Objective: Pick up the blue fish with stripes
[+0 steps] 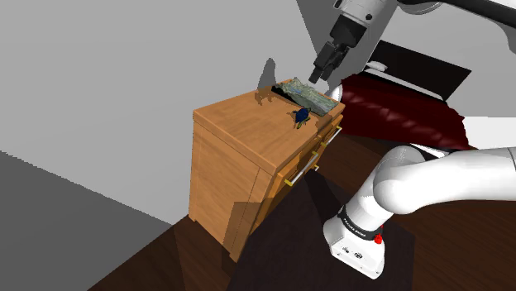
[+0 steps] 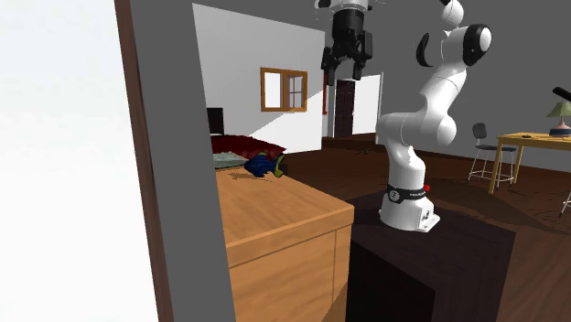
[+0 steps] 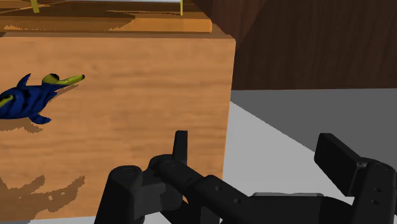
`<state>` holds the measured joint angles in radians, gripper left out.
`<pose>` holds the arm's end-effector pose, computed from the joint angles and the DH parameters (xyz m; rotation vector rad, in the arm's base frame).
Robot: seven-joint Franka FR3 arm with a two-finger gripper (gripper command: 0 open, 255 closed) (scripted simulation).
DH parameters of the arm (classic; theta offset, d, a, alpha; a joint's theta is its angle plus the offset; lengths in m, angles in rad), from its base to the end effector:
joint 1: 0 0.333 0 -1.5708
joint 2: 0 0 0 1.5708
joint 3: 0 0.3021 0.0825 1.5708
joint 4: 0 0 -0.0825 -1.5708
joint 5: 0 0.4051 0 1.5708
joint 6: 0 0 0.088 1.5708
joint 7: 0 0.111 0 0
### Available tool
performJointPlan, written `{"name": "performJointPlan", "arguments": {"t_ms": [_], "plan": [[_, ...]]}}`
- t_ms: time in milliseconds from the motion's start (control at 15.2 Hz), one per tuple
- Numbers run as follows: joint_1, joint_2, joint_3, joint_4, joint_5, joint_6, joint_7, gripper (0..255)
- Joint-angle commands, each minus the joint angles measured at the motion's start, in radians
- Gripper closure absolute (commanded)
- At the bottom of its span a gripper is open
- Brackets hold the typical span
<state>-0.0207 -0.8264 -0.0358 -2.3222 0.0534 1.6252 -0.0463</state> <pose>0.3327 -0.0167 0.6124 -3.0611 -0.0003 -0.2033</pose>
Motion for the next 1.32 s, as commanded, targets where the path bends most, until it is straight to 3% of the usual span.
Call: {"name": "performJointPlan", "arguments": {"t_ms": [0,660,1254], "plan": [[0.000,0.000,0.000,0.000,0.000,0.000,0.000,0],[-0.028,0.074,-0.145,-0.175,-0.177,0.264,-0.269,0],[-0.048,0.282,-0.296,-0.207,-0.311,0.551,-0.492,0]]}}
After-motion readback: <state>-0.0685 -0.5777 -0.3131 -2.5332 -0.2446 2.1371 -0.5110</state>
